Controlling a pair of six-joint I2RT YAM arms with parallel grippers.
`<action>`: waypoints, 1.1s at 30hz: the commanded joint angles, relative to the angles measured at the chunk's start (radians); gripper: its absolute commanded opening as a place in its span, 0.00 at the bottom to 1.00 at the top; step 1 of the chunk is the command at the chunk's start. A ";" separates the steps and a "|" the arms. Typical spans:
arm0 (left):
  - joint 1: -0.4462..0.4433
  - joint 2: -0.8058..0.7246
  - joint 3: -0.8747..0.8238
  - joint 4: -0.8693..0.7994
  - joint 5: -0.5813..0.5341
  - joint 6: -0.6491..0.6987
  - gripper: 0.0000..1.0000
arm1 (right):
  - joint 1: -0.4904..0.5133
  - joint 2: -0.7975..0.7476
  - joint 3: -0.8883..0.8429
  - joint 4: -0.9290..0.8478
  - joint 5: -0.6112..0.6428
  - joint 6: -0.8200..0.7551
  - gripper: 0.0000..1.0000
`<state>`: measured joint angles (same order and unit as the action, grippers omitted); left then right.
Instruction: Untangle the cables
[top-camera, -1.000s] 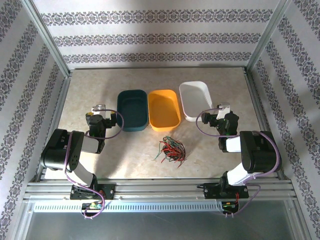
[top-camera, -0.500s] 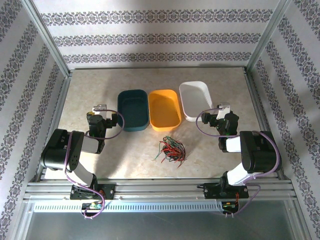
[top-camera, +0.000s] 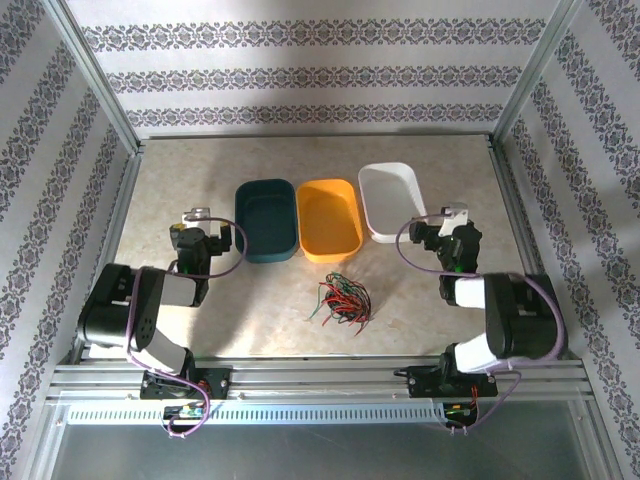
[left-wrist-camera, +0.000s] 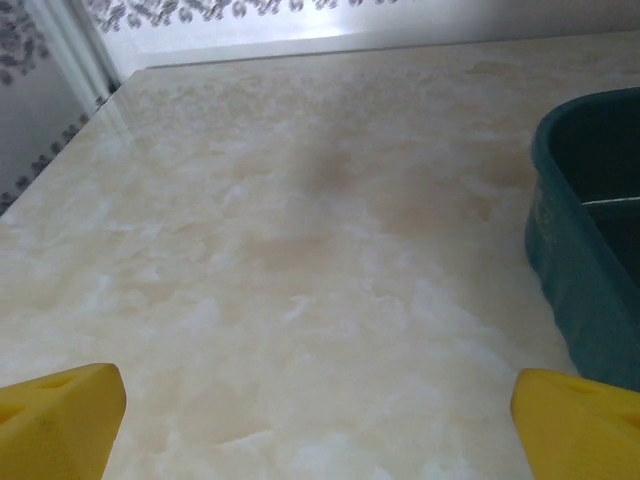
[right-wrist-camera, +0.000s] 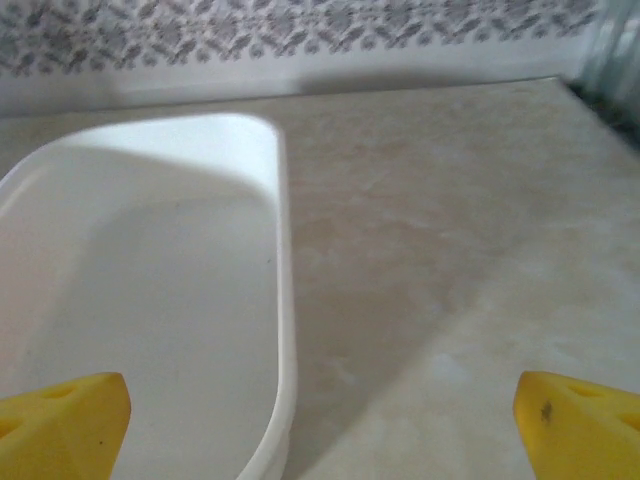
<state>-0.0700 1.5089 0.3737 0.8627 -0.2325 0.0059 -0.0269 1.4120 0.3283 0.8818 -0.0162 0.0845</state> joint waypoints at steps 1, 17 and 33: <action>0.006 -0.154 0.081 -0.227 -0.169 -0.081 0.99 | 0.048 -0.208 0.073 -0.328 0.263 0.133 0.98; -0.546 -0.252 0.333 -0.884 -0.027 -0.381 0.99 | 0.786 -0.205 0.602 -1.504 0.014 0.122 0.94; -0.811 0.036 0.496 -0.963 0.326 -0.246 0.99 | 0.878 -0.202 0.533 -1.704 -0.069 0.320 0.62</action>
<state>-0.8749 1.5234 0.8394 -0.0452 0.0525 -0.2840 0.8364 1.1877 0.8879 -0.7807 -0.0551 0.3599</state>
